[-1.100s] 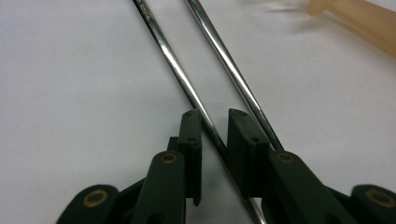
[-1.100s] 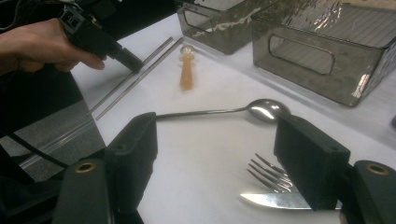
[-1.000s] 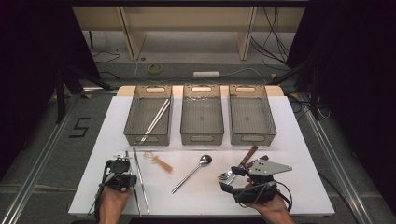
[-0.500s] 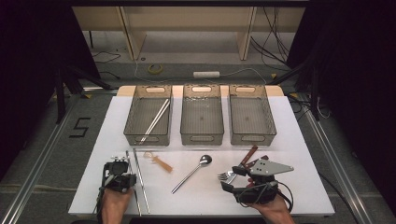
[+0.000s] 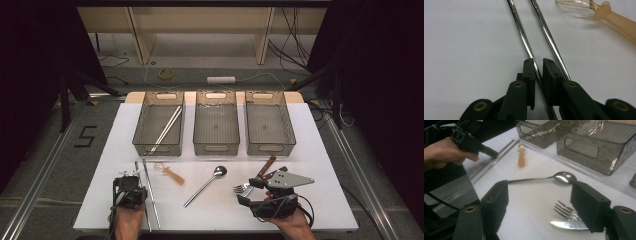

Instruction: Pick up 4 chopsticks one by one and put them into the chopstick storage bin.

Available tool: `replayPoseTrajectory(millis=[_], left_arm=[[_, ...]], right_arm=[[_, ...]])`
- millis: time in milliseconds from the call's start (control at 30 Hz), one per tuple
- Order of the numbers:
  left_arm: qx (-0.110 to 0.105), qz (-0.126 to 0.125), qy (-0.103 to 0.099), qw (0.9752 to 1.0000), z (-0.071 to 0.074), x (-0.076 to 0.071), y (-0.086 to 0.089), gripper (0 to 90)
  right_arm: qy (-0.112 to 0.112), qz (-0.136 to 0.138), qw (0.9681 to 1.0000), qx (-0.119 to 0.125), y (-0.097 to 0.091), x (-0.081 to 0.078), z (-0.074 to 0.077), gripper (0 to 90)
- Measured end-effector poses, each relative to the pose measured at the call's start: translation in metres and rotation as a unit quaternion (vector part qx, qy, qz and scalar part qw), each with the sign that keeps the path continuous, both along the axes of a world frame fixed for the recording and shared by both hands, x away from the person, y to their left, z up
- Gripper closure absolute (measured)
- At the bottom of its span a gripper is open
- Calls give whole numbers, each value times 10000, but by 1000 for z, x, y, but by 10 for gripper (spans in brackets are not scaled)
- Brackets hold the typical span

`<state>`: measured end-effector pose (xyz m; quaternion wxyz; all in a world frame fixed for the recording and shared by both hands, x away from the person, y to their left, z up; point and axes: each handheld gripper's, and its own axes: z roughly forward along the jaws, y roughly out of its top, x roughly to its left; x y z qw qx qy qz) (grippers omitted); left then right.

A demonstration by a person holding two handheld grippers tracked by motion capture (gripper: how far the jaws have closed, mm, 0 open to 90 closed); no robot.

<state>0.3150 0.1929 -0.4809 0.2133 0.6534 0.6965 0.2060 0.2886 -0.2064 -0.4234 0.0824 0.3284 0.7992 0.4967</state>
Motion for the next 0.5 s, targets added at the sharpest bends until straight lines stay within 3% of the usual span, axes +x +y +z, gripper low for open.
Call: replayPoseTrajectory(millis=[500], left_arm=[[-48, 179, -320, 9993, -5, -6, -2, 815]], right_arm=[[16, -41, 10000, 30, -3, 1, 0, 320]])
